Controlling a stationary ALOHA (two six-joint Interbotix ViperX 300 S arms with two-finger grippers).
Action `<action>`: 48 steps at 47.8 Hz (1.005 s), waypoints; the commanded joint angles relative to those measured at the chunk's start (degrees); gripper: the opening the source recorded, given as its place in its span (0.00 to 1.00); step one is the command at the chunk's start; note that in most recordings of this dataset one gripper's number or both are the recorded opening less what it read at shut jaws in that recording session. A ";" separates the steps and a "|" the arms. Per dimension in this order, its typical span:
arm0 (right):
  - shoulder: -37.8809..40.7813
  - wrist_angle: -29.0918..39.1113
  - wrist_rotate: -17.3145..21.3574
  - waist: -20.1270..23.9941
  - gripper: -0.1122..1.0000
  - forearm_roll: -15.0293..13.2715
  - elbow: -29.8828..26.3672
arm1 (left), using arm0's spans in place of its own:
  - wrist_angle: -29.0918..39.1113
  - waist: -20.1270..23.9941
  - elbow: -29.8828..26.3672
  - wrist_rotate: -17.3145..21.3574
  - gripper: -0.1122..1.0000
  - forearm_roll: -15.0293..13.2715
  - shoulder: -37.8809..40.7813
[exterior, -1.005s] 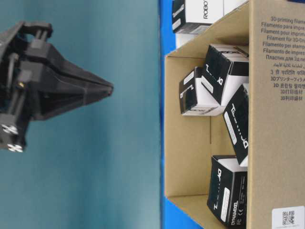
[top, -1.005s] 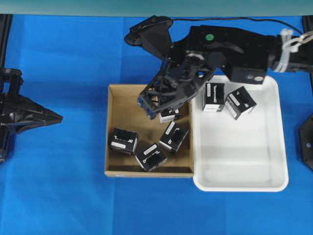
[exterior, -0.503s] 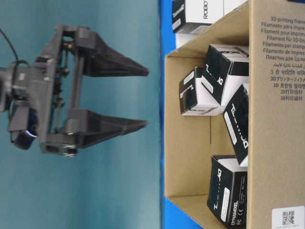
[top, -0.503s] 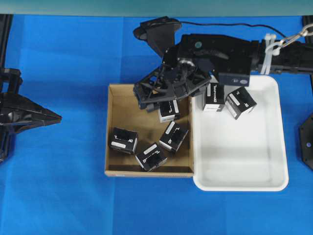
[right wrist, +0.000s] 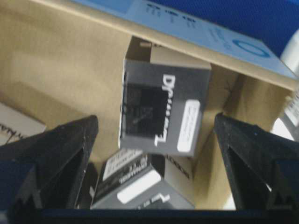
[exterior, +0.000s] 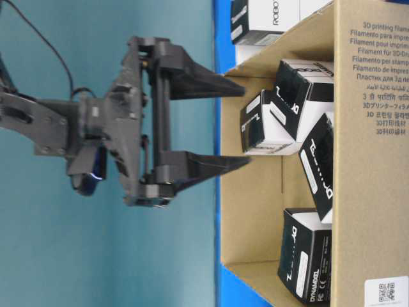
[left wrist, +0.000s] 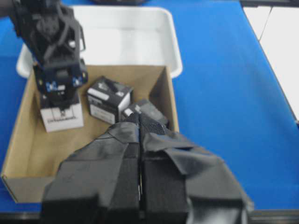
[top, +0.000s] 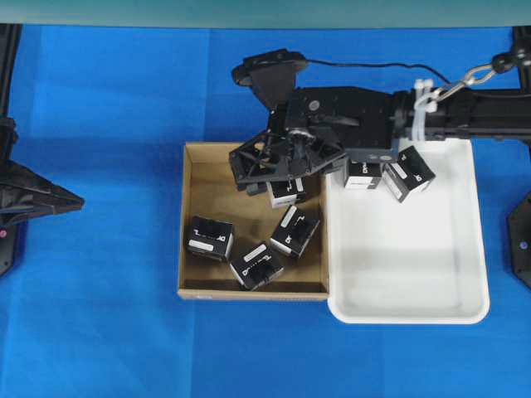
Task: Pick a box that is randomly placed inside the cardboard box.
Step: 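Lower the open right gripper over the black-white box near the box's top edge, then close the right gripper on the black-white Dynamixel box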
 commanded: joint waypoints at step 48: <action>1.85 -11.25 9.14 1.76 0.62 -0.70 2.64 | -0.18 -0.09 -0.70 -0.18 0.04 0.18 0.09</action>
